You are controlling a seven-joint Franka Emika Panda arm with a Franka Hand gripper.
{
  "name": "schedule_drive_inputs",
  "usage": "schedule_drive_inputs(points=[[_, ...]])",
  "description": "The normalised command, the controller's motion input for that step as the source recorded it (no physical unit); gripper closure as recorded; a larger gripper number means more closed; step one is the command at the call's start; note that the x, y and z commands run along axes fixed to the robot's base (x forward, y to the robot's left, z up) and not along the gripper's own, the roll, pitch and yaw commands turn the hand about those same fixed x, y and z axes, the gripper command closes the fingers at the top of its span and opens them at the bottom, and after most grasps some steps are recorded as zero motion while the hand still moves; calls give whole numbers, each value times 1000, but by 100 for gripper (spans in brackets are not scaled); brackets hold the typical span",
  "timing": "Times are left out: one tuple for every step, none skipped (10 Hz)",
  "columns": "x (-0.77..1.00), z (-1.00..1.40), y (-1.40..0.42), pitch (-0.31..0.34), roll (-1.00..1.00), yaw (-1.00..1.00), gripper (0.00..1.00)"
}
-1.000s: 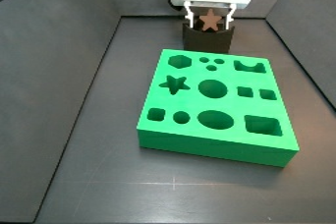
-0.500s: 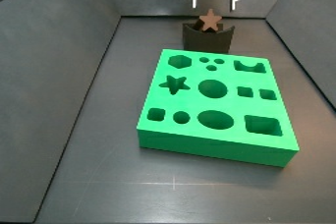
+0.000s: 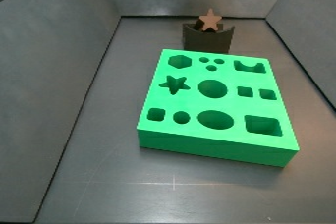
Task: Pick up the star object. Move up. Place the star object on the fixture. Regrasp the star object. Move to above the board. Insert the star object.
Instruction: Regrasp the star object.
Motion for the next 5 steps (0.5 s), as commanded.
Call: schedule_drive_inputs(points=[[-124, 629, -665, 35, 1000, 25, 0], [-120, 440, -509, 27, 1000, 24, 0], [-92, 227, -340, 24, 1000, 24, 0], [-33, 45, -118, 24, 1000, 24, 0], [-11, 43, -41, 28, 1000, 24, 0]])
